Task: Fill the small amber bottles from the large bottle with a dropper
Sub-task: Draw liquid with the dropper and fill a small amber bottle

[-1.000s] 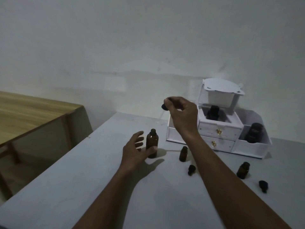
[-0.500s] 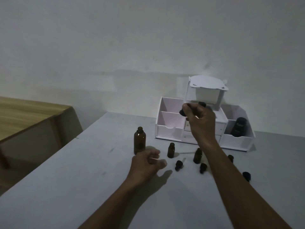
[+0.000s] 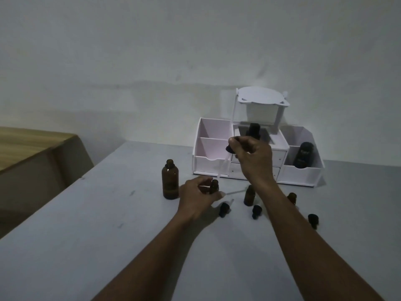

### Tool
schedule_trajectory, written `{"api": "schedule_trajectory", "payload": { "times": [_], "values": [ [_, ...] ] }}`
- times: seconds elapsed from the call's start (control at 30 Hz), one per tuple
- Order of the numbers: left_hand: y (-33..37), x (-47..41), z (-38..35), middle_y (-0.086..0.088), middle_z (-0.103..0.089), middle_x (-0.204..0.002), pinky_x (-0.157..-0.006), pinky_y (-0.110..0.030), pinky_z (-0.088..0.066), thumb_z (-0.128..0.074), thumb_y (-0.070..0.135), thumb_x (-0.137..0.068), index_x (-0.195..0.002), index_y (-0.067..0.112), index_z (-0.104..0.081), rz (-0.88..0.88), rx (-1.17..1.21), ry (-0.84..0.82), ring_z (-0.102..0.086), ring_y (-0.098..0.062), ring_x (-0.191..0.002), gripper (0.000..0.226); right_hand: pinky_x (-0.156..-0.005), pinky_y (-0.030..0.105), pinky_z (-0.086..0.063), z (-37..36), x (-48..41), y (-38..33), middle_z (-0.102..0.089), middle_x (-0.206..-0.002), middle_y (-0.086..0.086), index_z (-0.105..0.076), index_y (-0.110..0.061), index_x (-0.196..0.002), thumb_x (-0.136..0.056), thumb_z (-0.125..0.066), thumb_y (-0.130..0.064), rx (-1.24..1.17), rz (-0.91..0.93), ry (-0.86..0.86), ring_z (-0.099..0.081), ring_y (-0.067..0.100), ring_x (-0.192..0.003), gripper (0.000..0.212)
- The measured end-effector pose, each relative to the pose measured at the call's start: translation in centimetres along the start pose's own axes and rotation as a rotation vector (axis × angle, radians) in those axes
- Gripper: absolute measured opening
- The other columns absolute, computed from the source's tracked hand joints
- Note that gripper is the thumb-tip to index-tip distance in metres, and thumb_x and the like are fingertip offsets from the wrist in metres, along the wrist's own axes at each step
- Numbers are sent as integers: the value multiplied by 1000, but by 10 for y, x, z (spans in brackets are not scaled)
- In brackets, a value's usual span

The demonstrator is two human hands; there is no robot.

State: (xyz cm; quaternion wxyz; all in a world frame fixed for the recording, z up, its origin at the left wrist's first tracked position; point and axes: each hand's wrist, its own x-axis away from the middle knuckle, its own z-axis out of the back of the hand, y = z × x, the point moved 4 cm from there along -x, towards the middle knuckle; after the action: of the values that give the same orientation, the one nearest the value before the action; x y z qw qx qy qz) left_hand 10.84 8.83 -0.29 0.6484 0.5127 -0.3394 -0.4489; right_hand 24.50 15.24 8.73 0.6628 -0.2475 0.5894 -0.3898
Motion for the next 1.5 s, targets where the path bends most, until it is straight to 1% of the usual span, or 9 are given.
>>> {"api": "schedule_trajectory", "payload": {
  "times": [0.13,0.3,0.43,0.63,0.8,1.13,1.33,1.43,1.5],
  "values": [
    [0,1,-2,18,-65,-92,-93,-30,-54,-89,23,-75,-85,38,-62,-51,-37,-19,-64,-10,-94,33,-69,3,-49,-2,1,2,-70,-80,-19,-74,-18,-101,-91,-68,-29,12,3,-11,-69,-7,-77,15],
    [1,0,2,17,-65,-93,-90,-25,-51,-85,21,-80,-105,26,-71,-83,-60,-60,-63,-7,-91,29,-73,12,-54,-7,6,3,-74,-81,-12,-74,-18,-100,-91,-68,-30,13,-4,-31,-71,-2,-76,16],
    [2,3,6,10,-65,-99,-77,-14,-44,-78,13,-87,-113,16,-73,-105,-102,-57,-62,-10,-94,27,-70,2,-48,-8,10,0,-71,-76,-18,-73,-27,-94,-90,-69,-31,17,18,-40,-70,-5,-74,7],
    [0,3,4,4,-71,-118,-101,-31,-49,-75,11,-89,-120,16,-71,-78,-109,-47,-64,-16,-109,32,-68,1,-46,-8,13,-1,-73,-71,-14,-76,-25,-87,-88,-72,-29,23,22,-27,-69,-4,-70,6],
    [-4,-3,4,1,-70,-125,-106,-36,-46,-75,11,-90,-126,16,-70,-82,-125,-46,-64,-19,-116,37,-66,-2,-44,-7,12,1,-71,-70,-13,-79,-14,-89,-86,-74,-23,43,30,-18,-67,-8,-66,11],
    [-6,-6,5,0,-68,-128,-106,-34,-45,-73,11,-91,-127,15,-68,-108,-140,-56,-62,-20,-119,37,-67,-2,-45,-10,13,0,-70,-72,-14,-79,-15,-89,-87,-73,-24,103,55,-34,-66,-11,-67,11],
    [-4,-3,7,1,-68,-126,-100,-29,-49,-75,12,-89,-126,16,-68,-117,-114,-50,-64,-13,-108,39,-70,3,-49,-9,13,-6,-73,-76,-13,-77,-20,-96,-87,-73,-29,61,79,-22,-70,-4,-72,13],
    [-1,2,11,3,-65,-128,-71,-13,-48,-81,16,-84,-132,20,-63,-117,-88,-46,-60,-6,-97,51,-71,9,-53,-6,12,-16,-75,-82,-7,-75,-17,-100,-88,-71,-29,12,101,18,-71,-1,-75,17],
    [3,5,21,5,-66,-125,-66,-9,-47,-81,21,-84,-129,22,-66,-185,-134,-34,-62,-6,-99,47,-71,9,-53,-3,10,-24,-74,-86,-5,-74,-17,-101,-89,-71,-27,-33,117,54,-71,-1,-76,16]
  ]
}}
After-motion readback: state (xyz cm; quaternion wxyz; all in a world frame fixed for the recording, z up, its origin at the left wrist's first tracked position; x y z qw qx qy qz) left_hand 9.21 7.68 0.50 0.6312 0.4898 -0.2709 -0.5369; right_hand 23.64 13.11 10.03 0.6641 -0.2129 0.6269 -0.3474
